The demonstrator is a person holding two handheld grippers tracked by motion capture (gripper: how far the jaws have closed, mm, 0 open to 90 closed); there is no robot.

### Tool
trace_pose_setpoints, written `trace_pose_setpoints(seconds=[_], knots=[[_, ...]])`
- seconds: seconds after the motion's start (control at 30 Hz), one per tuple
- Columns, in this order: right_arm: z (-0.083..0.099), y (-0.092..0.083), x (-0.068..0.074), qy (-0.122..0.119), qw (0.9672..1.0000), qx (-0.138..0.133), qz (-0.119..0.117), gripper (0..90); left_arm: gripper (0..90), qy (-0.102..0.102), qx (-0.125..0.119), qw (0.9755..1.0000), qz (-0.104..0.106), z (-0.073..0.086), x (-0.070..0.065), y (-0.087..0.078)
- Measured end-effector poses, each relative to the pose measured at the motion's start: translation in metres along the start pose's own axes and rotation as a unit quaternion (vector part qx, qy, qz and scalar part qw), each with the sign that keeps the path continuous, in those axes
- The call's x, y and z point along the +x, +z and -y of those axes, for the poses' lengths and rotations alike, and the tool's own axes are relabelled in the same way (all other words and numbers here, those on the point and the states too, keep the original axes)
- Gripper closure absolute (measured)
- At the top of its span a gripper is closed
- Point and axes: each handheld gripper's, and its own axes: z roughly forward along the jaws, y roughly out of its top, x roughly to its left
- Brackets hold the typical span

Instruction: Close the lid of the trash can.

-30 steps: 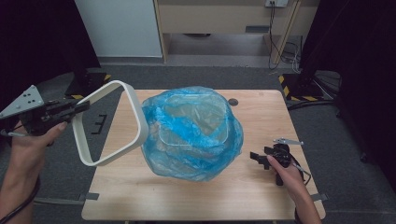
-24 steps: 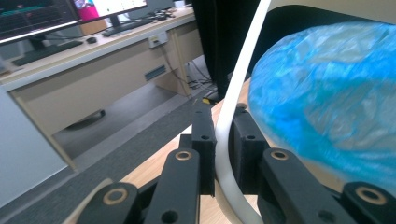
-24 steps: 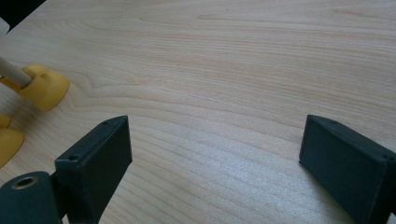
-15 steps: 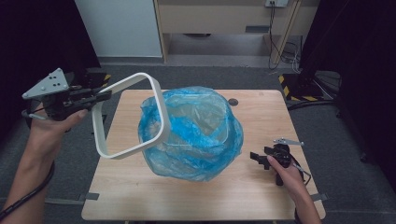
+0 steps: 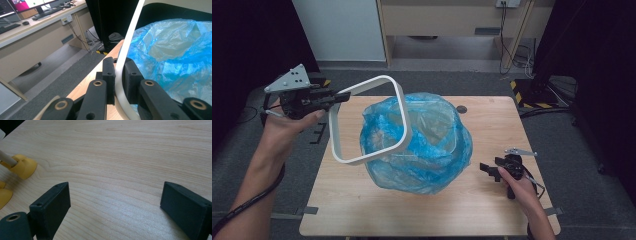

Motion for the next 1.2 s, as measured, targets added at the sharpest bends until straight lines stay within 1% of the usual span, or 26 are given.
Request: trace_pose_setpoints(seconds=[0.13, 0.3, 0.47, 0.7, 0.87, 1.0, 1.2], knots=[[0.000, 0.000, 0.000, 0.004, 1.0000, 0.000, -0.002, 9.0, 81.3, 0.004, 0.003, 1.0000, 0.008, -0.005, -0.001, 0.007], [0.000, 0.000, 0.000, 0.000, 1.0000, 0.000, 0.000, 9.0, 81.3, 0.008, 0.011, 0.9998, 0.014, -0.011, -0.002, 0.016], [0.000, 0.000, 0.000, 0.005, 1.0000, 0.000, -0.003, 9.0, 81.3, 0.012, 0.017, 0.9995, 0.022, -0.016, -0.004, 0.026], [0.000, 0.000, 0.000, 0.003, 1.0000, 0.001, -0.001, 9.0, 81.3, 0.023, 0.024, 0.9989, 0.034, -0.030, -0.009, 0.039], [0.000, 0.000, 0.000, 0.000, 1.0000, 0.000, -0.001, 8.9, 81.3, 0.034, 0.034, 0.9977, 0.047, -0.041, -0.015, 0.052], [0.000, 0.000, 0.000, 0.000, 1.0000, 0.001, 0.000, 8.9, 81.3, 0.037, 0.042, 0.9969, 0.055, -0.049, -0.018, 0.063], [0.000, 0.000, 0.000, -0.002, 1.0000, 0.001, 0.000, 8.9, 81.3, 0.043, 0.056, 0.9951, 0.069, -0.057, -0.022, 0.078]])
